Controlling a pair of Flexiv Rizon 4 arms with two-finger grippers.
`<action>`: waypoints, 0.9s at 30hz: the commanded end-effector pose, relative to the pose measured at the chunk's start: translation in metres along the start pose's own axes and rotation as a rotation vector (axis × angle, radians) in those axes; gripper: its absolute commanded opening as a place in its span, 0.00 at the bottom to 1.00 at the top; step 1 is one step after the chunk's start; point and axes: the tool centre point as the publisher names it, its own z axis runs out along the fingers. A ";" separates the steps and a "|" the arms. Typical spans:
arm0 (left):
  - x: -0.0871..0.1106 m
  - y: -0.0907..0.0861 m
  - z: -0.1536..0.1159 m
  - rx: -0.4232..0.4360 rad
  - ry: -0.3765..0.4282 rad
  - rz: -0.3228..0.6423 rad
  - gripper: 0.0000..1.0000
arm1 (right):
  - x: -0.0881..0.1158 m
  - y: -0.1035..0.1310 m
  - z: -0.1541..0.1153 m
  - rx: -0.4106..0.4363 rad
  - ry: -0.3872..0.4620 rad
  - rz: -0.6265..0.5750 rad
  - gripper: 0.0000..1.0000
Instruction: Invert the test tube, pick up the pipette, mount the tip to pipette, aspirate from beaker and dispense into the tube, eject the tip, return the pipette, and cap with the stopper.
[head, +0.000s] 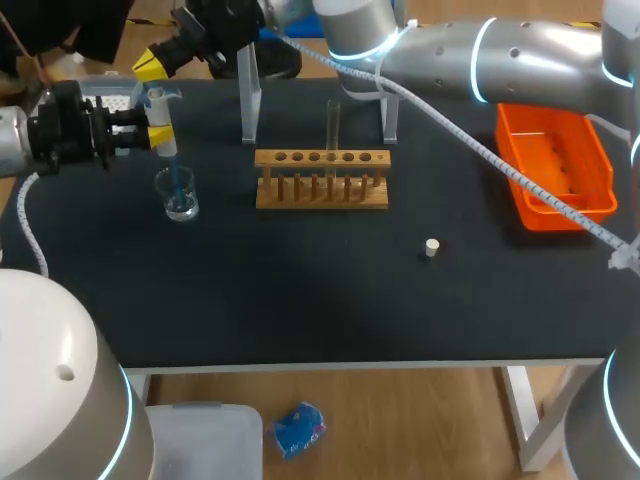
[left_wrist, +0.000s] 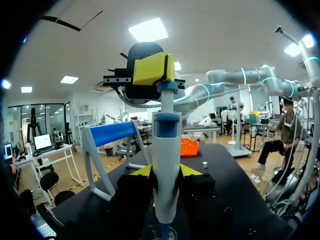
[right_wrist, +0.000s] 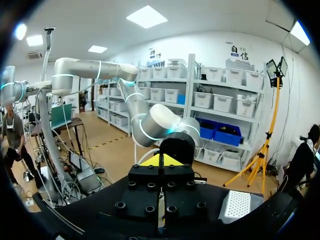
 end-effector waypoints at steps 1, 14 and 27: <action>-0.001 -0.002 0.000 0.002 -0.002 0.002 0.00 | 0.001 -0.004 0.000 -0.003 -0.004 -0.001 0.00; -0.001 -0.002 0.000 0.002 -0.002 0.002 0.00 | 0.005 -0.003 0.001 -0.004 -0.005 -0.009 0.00; -0.001 -0.002 0.000 0.002 -0.002 0.002 0.00 | 0.005 -0.012 0.002 -0.019 -0.009 0.004 0.00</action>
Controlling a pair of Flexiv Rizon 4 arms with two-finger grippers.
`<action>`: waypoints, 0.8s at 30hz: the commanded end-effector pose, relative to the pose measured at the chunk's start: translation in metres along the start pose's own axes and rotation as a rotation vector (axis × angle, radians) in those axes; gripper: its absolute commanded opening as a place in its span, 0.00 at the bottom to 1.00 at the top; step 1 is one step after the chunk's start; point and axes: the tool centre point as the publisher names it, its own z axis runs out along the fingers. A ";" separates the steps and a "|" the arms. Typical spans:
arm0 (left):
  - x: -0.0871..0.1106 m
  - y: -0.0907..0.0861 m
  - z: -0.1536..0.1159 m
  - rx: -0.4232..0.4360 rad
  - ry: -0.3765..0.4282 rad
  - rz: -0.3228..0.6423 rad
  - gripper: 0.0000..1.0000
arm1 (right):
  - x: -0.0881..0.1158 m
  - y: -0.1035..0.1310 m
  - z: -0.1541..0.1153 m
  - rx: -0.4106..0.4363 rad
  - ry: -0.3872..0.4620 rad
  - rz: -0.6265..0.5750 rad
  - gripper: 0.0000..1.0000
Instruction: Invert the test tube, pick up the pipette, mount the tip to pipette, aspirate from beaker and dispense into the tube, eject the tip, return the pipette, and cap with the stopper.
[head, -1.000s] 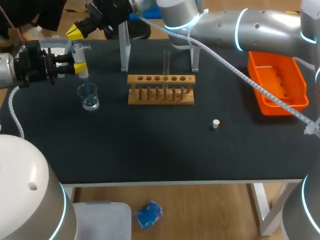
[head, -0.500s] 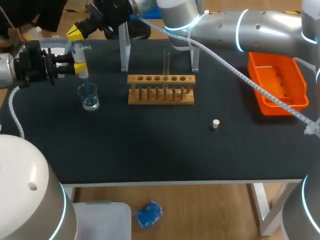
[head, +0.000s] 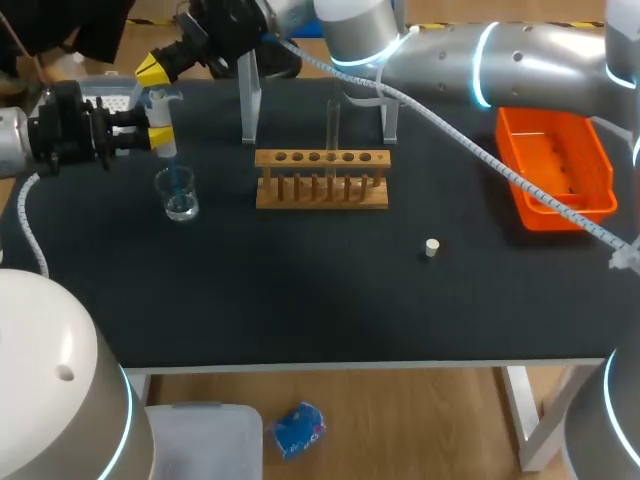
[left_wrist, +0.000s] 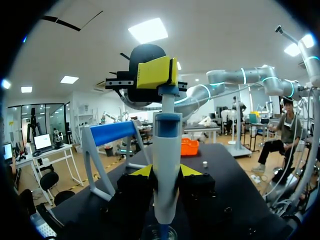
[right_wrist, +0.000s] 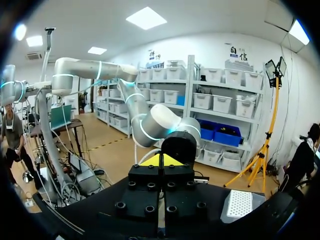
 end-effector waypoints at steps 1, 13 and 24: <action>-0.001 -0.003 0.000 0.002 -0.002 0.001 0.00 | 0.001 -0.007 0.001 -0.005 -0.003 0.001 0.00; -0.001 -0.003 0.000 0.002 -0.002 0.001 0.00 | -0.001 -0.013 0.001 -0.008 -0.002 0.017 0.00; -0.001 -0.003 0.000 0.002 -0.002 0.001 0.00 | -0.002 -0.020 0.005 -0.007 0.001 0.040 0.00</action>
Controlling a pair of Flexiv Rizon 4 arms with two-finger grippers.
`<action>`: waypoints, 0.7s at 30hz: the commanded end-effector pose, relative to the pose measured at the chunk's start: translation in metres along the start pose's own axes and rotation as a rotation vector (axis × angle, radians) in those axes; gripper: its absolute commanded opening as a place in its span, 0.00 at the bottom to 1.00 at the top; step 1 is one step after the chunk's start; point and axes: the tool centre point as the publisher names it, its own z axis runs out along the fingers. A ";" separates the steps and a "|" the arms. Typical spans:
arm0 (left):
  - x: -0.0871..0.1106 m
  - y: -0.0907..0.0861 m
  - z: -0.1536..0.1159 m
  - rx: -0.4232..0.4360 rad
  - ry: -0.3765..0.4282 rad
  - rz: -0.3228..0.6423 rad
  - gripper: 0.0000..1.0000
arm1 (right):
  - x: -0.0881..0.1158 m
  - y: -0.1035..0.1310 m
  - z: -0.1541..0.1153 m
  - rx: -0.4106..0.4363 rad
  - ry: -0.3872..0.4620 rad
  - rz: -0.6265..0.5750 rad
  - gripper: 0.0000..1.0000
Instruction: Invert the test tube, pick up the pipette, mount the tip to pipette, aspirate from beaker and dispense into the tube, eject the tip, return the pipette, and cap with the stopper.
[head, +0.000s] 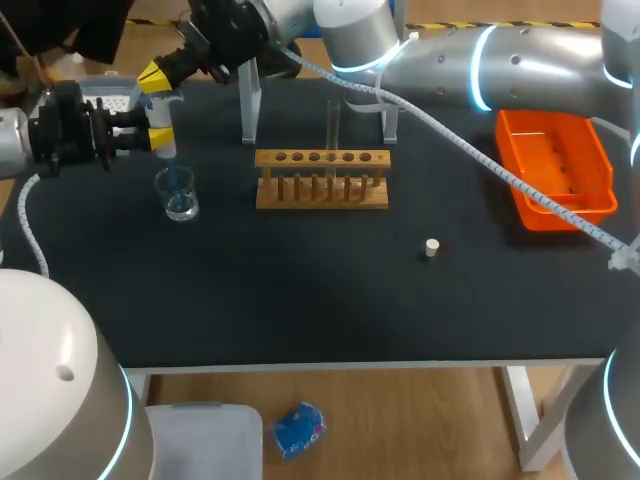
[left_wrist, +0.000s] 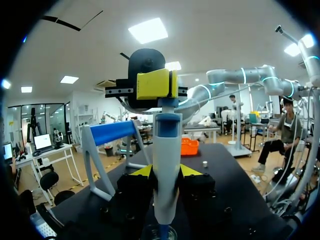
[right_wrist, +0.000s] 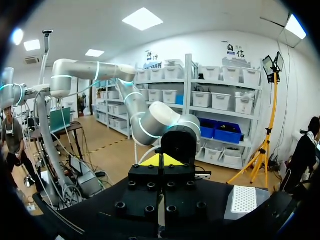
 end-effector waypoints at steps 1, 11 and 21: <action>-0.001 -0.004 0.000 0.002 -0.001 0.001 0.00 | -0.002 -0.009 0.003 -0.003 0.005 0.005 0.00; -0.001 -0.004 0.000 0.002 -0.001 0.001 0.00 | -0.002 -0.010 0.003 0.001 0.000 0.016 0.00; -0.001 -0.004 0.000 0.002 -0.001 0.001 0.00 | -0.002 0.008 -0.001 0.024 -0.006 -0.022 0.00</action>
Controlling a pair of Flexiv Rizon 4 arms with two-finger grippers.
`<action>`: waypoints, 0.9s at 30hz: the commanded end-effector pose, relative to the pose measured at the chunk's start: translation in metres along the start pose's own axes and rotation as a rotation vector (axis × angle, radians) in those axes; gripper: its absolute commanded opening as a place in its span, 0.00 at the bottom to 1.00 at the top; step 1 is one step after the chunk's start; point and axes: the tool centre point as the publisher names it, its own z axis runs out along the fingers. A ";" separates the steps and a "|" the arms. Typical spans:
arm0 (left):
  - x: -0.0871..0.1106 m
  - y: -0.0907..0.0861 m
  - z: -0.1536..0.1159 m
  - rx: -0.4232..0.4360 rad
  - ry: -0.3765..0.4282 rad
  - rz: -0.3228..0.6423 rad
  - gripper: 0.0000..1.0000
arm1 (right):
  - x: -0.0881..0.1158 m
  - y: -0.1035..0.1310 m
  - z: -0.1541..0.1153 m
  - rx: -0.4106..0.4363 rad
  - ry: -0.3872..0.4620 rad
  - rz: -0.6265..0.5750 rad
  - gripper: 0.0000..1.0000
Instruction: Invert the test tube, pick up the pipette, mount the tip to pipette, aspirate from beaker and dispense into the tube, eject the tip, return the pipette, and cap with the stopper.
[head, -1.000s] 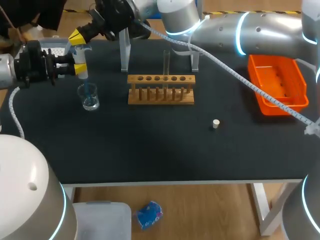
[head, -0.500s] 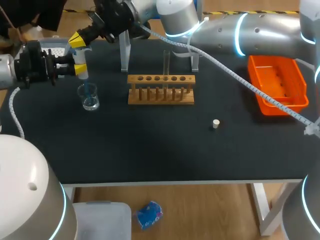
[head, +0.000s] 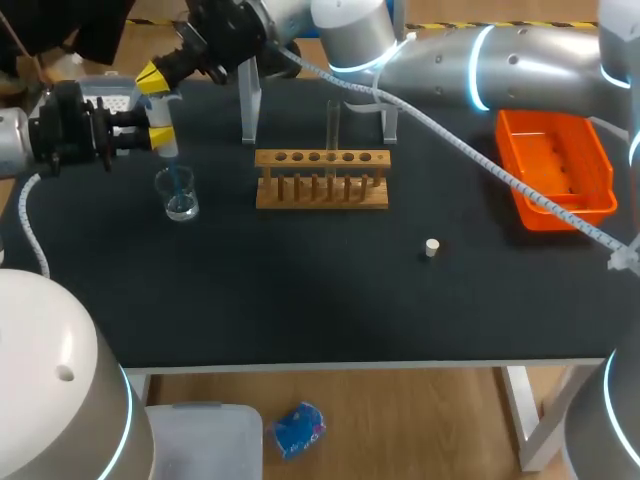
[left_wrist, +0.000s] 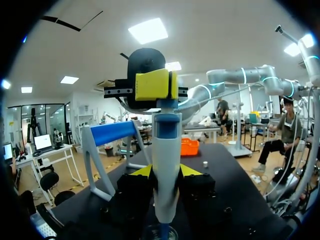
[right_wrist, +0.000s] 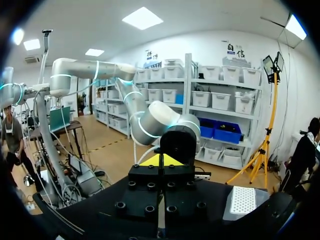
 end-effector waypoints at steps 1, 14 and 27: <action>0.000 -0.003 -0.001 -0.001 0.000 0.000 0.00 | 0.001 0.006 -0.004 0.018 -0.006 -0.010 0.00; 0.000 -0.003 -0.001 -0.001 0.000 0.000 0.00 | 0.005 0.026 -0.004 0.037 -0.007 -0.056 0.00; 0.000 -0.003 -0.001 -0.001 0.000 0.000 0.00 | 0.024 0.034 -0.020 0.101 -0.049 -0.038 1.00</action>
